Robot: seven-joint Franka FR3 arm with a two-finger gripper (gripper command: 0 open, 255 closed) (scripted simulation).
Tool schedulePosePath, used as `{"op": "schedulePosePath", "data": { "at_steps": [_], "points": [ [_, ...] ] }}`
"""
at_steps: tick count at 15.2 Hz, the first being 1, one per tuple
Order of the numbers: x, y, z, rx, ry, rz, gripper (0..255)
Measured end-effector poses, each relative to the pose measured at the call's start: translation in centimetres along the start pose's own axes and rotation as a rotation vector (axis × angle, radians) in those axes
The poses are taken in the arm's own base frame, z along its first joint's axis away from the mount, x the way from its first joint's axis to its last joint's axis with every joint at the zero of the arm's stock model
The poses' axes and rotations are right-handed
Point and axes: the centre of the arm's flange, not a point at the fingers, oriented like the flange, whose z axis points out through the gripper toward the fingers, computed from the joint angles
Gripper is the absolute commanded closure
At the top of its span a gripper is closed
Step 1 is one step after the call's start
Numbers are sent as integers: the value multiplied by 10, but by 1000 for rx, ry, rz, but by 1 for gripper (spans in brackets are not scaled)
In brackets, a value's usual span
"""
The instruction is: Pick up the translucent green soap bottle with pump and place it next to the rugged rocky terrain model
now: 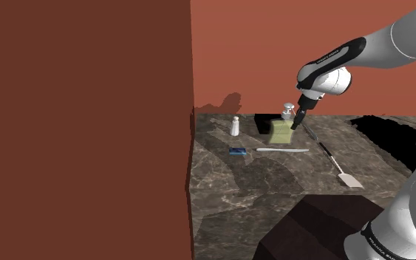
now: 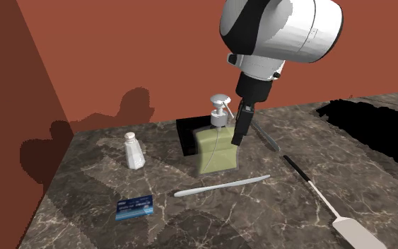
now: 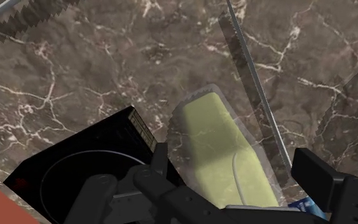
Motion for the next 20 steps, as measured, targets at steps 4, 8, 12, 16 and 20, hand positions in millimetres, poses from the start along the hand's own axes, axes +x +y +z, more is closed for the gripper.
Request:
{"op": "schedulePosePath", "data": {
  "at_steps": [4,8,12,16,20],
  "points": [
    [0,0,3,0,1,0,0],
    [0,0,3,-1,1,0,255],
    [0,0,3,-1,1,1,255],
    [0,0,3,-2,1,2,255],
    [2,-1,-8,-1,1,0,255]
  ]
}}
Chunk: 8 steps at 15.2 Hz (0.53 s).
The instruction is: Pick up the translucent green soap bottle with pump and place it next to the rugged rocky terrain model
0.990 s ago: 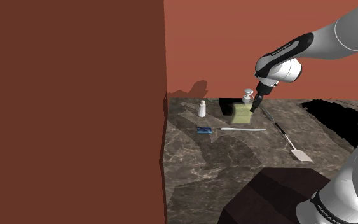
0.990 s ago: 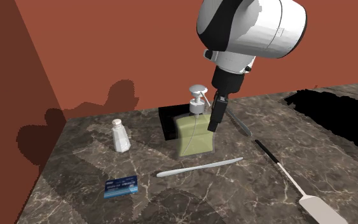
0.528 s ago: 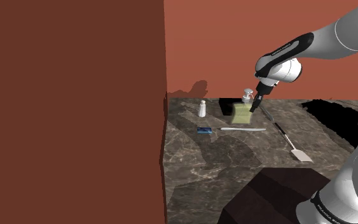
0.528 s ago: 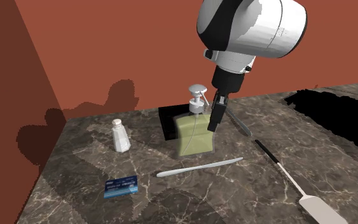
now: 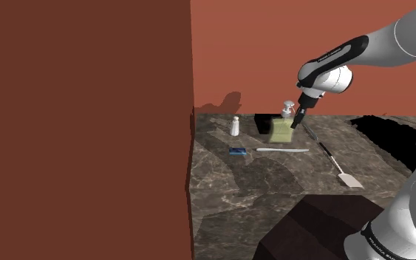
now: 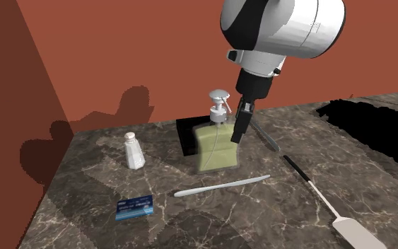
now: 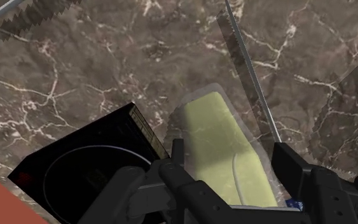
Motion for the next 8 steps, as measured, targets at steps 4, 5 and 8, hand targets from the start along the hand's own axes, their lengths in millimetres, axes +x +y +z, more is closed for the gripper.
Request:
{"op": "schedulePosePath", "data": {
  "at_steps": [4,5,8],
  "points": [
    [4,-2,-20,0,0,0,255],
    [5,-2,-25,0,0,0,255],
    [8,-4,-41,0,0,0,255]
  ]
}}
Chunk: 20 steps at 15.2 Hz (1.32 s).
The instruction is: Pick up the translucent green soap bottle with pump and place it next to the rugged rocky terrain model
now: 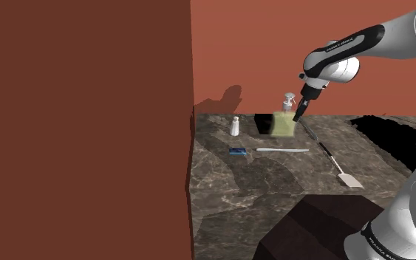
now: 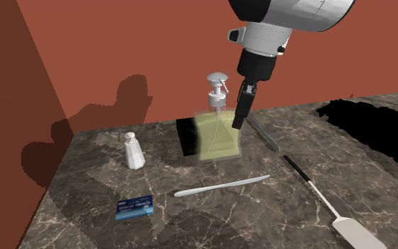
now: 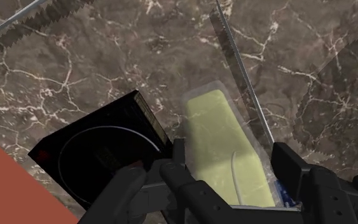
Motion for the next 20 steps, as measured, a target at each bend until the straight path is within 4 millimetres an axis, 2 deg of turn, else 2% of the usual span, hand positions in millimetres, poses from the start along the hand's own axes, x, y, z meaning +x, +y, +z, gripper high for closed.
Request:
{"op": "schedulePosePath", "data": {
  "at_steps": [20],
  "points": [
    [17,-9,-104,0,0,0,255]
  ]
}}
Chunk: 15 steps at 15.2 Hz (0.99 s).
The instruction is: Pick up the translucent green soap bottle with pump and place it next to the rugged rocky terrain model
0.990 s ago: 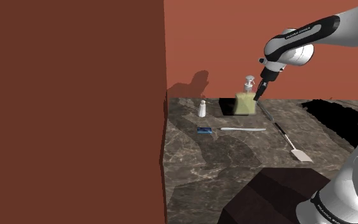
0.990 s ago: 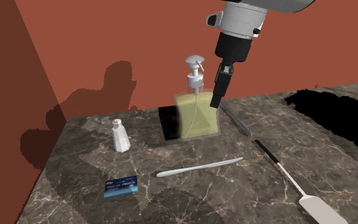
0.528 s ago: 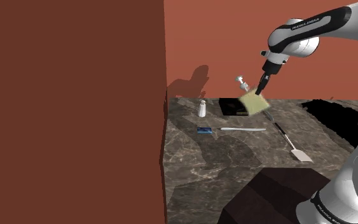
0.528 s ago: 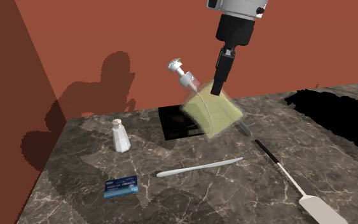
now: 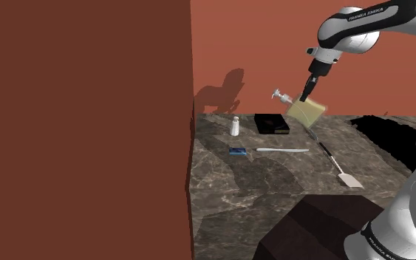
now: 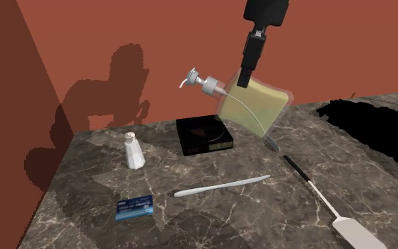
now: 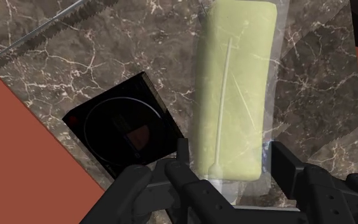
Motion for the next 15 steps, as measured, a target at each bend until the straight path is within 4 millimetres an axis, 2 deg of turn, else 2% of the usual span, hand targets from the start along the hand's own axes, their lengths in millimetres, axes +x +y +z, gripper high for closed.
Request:
{"op": "schedulePosePath", "data": {
  "at_steps": [15],
  "points": [
    [14,-7,-77,0,0,0,255]
  ]
}}
